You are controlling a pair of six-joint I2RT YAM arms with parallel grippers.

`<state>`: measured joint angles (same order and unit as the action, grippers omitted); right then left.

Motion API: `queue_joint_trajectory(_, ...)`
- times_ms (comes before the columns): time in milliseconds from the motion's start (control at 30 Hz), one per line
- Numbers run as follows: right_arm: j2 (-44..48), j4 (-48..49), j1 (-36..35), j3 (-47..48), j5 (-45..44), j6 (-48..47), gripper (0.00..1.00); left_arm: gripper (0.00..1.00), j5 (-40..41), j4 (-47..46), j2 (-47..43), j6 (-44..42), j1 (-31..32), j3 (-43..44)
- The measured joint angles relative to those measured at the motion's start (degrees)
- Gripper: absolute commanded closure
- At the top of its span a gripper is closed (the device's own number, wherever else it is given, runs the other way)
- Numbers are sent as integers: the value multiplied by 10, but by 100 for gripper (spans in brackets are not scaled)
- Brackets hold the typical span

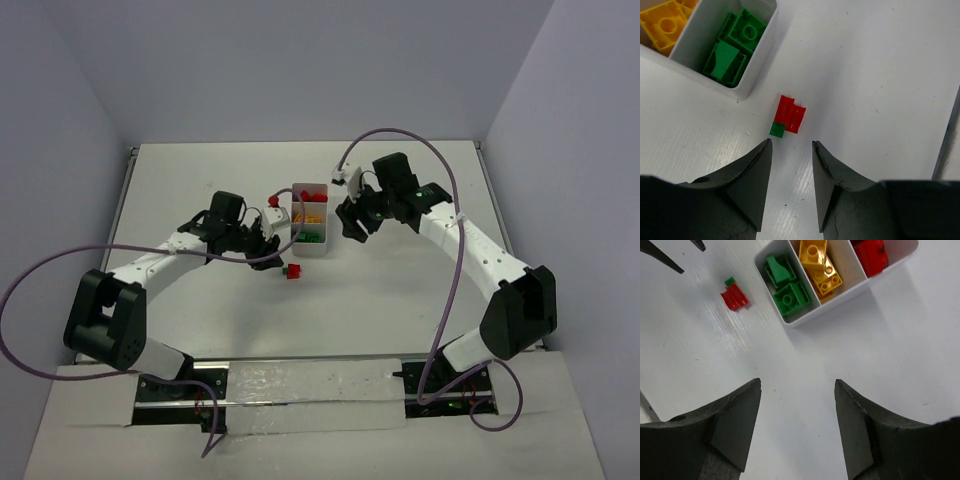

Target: Sort the legos into containers by color

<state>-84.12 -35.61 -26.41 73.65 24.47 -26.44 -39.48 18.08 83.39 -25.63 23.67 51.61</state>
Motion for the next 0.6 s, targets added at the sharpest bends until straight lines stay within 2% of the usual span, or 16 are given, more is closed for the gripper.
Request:
queue_joint_trajectory(133,8,1,10,-16,1,15,21,53,26,-5,32,-23,33,4)
queue_joint_trajectory(333,21,6,13,-21,5,25,20,47,50,-6,70,-40,58,21)
queue_joint_trajectory(600,23,13,16,-30,7,28,20,49,77,-13,119,-50,70,40)
